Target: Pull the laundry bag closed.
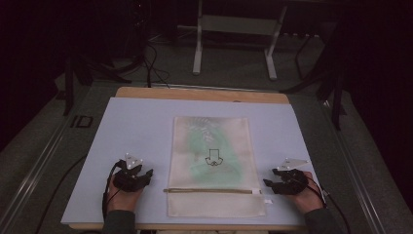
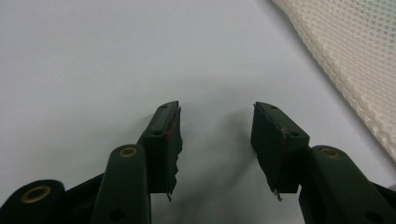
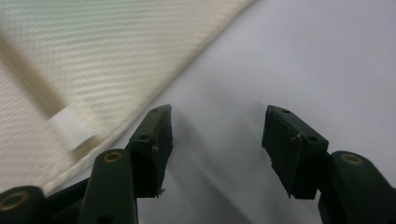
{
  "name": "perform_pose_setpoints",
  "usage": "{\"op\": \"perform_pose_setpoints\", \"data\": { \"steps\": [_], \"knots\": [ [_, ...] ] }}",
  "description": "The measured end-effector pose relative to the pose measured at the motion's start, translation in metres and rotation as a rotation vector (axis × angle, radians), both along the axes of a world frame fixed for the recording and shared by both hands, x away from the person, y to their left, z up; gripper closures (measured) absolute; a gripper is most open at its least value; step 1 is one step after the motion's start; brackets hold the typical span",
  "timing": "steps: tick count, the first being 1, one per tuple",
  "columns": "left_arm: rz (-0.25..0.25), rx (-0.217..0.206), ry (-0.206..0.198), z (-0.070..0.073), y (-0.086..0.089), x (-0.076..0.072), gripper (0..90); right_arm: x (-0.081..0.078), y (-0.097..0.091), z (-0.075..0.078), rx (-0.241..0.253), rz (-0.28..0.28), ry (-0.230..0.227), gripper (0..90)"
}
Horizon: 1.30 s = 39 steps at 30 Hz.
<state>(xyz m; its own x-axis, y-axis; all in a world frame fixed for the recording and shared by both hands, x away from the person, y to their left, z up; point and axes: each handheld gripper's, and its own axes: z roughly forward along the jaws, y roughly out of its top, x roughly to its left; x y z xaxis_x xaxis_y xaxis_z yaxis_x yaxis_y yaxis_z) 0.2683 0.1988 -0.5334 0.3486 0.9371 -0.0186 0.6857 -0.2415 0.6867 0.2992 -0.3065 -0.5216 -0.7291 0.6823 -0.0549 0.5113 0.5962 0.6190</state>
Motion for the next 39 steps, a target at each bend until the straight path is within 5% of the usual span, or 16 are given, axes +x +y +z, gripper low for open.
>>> {"op": "perform_pose_setpoints", "data": {
  "steps": [18, 39],
  "knots": [
    [-0.089, -0.028, -0.012, 0.001, -0.001, 0.000, 55.2, -0.006, 0.019, 0.014, -0.037, 0.112, 0.047, 45.6],
    [-0.106, -0.036, -0.018, 0.002, -0.002, -0.001, 55.4, -0.005, 0.056, 0.029, -0.037, 0.242, 0.057, 48.2]
  ]
}}
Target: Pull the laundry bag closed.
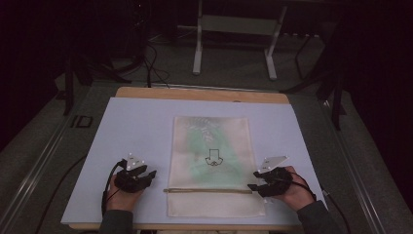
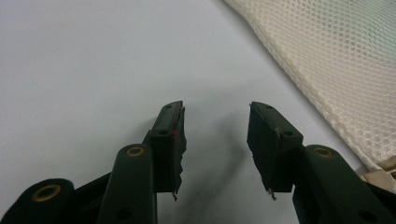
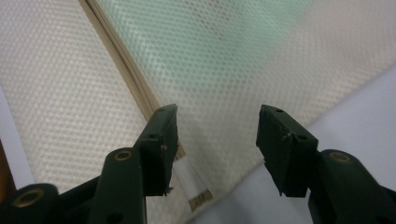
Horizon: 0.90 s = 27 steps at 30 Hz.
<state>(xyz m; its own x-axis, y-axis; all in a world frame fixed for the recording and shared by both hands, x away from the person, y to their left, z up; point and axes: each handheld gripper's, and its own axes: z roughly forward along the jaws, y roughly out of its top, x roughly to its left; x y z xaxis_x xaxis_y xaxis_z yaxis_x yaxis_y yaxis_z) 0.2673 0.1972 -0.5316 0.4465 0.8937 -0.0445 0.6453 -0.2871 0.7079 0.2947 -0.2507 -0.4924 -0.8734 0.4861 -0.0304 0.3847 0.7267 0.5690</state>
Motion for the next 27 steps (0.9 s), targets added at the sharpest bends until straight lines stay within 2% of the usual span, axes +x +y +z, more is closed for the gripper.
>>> {"op": "perform_pose_setpoints", "data": {
  "steps": [27],
  "knots": [
    [-0.015, -0.012, 0.003, 0.000, -0.003, -0.001, 55.2, 0.002, 0.042, 0.001, 0.003, 0.127, 0.015, 48.5]
  ]
}}
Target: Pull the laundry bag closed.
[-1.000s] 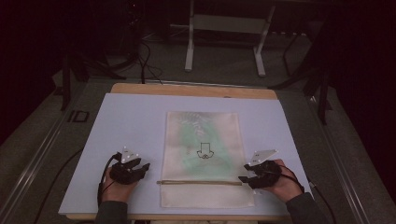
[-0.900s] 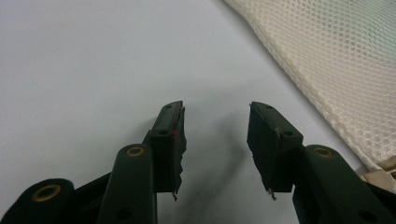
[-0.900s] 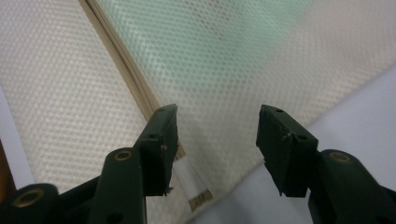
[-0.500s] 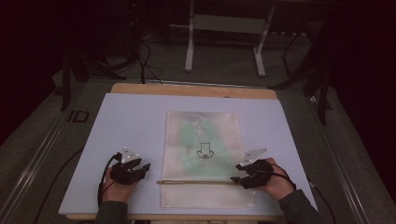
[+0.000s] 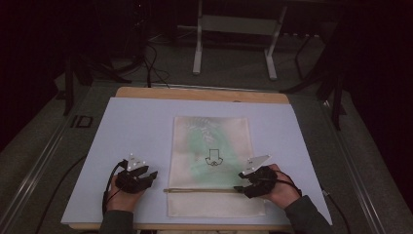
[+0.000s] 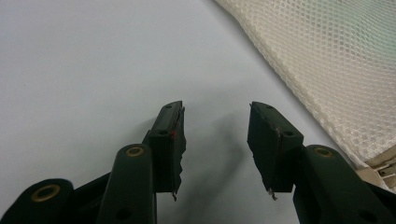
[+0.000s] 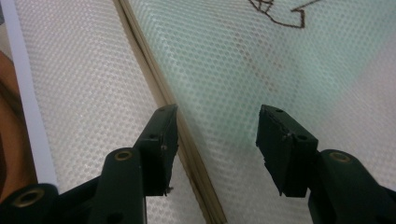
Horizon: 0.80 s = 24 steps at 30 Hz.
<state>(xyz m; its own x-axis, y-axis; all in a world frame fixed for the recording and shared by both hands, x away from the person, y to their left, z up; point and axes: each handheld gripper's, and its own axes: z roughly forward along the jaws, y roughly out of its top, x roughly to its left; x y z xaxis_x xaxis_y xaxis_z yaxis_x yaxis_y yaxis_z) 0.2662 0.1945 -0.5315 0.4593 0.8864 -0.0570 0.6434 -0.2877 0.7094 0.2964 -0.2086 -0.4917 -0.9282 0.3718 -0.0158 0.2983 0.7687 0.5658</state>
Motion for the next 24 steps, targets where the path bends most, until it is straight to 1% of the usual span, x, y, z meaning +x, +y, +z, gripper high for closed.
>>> {"op": "perform_pose_setpoints", "data": {
  "steps": [7, 8, 16, 24],
  "knots": [
    [-0.004, 0.000, 0.000, 0.000, -0.001, 0.000, 55.1, 0.000, 0.011, 0.000, 0.003, 0.024, 0.005, 48.5],
    [-0.005, 0.000, 0.001, 0.000, -0.001, 0.000, 55.1, 0.001, 0.012, 0.000, 0.003, 0.034, 0.002, 48.5],
    [-0.007, 0.000, 0.001, 0.000, -0.002, 0.000, 55.1, 0.000, 0.024, 0.001, 0.011, 0.056, 0.000, 48.8],
    [-0.011, 0.004, 0.000, 0.000, -0.002, -0.001, 55.2, -0.001, 0.036, 0.001, 0.020, 0.089, 0.004, 51.5]
  ]
}}
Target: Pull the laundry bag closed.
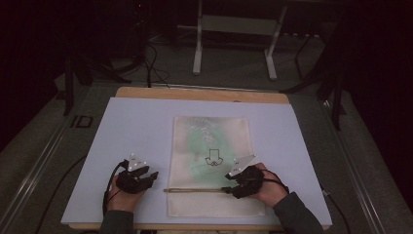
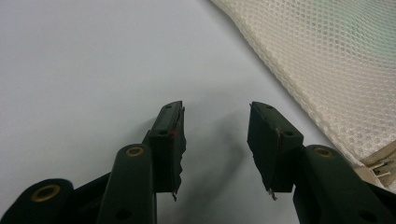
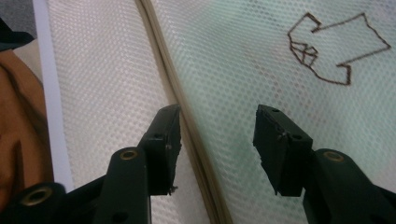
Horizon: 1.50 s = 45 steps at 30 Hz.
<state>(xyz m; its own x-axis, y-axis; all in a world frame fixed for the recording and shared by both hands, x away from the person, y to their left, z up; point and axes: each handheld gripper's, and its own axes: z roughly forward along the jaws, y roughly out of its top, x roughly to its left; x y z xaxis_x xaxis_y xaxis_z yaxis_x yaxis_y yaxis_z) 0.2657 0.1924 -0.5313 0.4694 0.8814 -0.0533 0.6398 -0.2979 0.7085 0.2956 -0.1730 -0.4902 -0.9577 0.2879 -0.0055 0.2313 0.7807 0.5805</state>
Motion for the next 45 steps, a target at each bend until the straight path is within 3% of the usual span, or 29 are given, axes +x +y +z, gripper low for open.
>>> {"op": "perform_pose_setpoints", "data": {
  "steps": [45],
  "knots": [
    [-0.010, 0.002, -0.006, 0.001, -0.001, 0.000, 55.1, -0.004, 0.077, 0.003, 0.015, 0.147, -0.009, 53.5]
  ]
}}
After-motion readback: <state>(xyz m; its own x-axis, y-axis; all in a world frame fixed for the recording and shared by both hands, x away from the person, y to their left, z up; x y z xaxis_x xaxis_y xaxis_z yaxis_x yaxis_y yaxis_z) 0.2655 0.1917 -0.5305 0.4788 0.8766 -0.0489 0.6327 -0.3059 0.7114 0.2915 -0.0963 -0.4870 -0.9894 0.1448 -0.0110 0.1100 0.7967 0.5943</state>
